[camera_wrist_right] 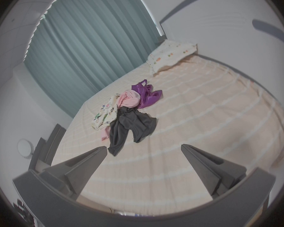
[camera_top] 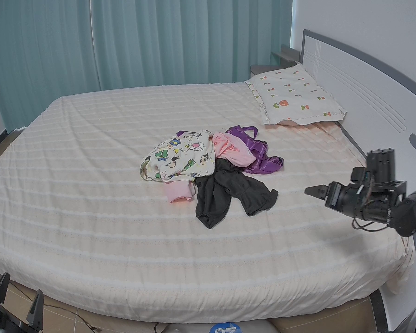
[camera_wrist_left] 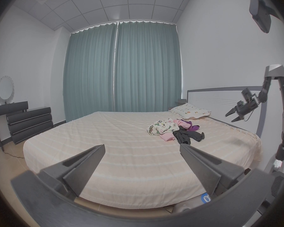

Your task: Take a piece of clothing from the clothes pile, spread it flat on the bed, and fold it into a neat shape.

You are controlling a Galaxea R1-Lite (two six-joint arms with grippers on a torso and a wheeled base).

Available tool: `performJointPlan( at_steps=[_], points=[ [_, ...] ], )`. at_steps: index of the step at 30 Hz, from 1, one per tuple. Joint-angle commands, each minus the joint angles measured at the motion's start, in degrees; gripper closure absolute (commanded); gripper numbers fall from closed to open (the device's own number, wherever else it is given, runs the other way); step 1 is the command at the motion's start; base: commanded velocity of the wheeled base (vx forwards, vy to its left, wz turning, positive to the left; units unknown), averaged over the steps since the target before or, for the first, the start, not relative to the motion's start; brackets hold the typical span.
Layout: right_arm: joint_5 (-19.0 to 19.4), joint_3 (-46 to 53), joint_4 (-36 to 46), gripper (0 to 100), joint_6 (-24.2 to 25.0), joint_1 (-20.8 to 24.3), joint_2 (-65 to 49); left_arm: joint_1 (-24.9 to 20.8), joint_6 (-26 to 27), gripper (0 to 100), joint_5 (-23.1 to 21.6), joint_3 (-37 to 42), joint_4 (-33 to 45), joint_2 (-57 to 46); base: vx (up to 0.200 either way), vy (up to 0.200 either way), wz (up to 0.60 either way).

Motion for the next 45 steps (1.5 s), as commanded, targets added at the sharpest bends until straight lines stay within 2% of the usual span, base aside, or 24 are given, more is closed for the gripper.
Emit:
performJointPlan(
  at_steps=[1, 12, 16, 31, 32, 38, 43, 45],
  points=[
    [-3.56, -16.12, -4.44, 0, 8.14, 2.51, 25.08, -0.44, -0.2, 0, -0.05, 0.92, -0.04, 1.23, 0.0, 0.0, 0.0],
    [-5.41, -27.99, -4.0, 0, 11.92, 4.97, 35.98, 0.0, -0.37, 0, -0.05, 0.92, -0.04, 0.79, 0.0, 0.0, 0.0],
    [-7.6, -32.91, -4.09, 0, 11.92, 4.97, 38.88, 0.53, -0.28, 0, -0.23, 0.92, -0.04, -0.79, 0.0, 0.0, 0.0],
    [-8.66, -47.76, -1.8, 0, 12.01, 4.88, 48.37, 0.79, -0.2, 0, -0.05, 0.92, -0.04, -1.84, 0.0, 0.0, 0.0],
    [-8.83, -48.46, -1.54, 100, 12.01, 4.88, 48.64, 0.79, -0.2, 0, -0.05, 0.92, -0.04, -1.93, 0.0, 0.0, 0.0],
    [-8.83, -46.0, -2.16, 100, 12.27, 5.06, 46.7, 0.79, -0.46, 0, 0.13, 0.92, -0.04, -1.93, 0.0, 0.0, 0.0],
    [-8.04, -36.42, -4.79, 100, 15.17, 5.06, 40.55, 0.79, -1.6, 0, 0.65, 0.22, -1.09, -1.93, 0.0, 0.0, 0.0],
    [-7.95, -32.56, -7.87, 100, 15.7, 5.06, 38.53, 0.62, -7.05, 0, 0.65, -11.03, -4.08, 1.5, 0.0, 0.0, 0.0]
  ],
)
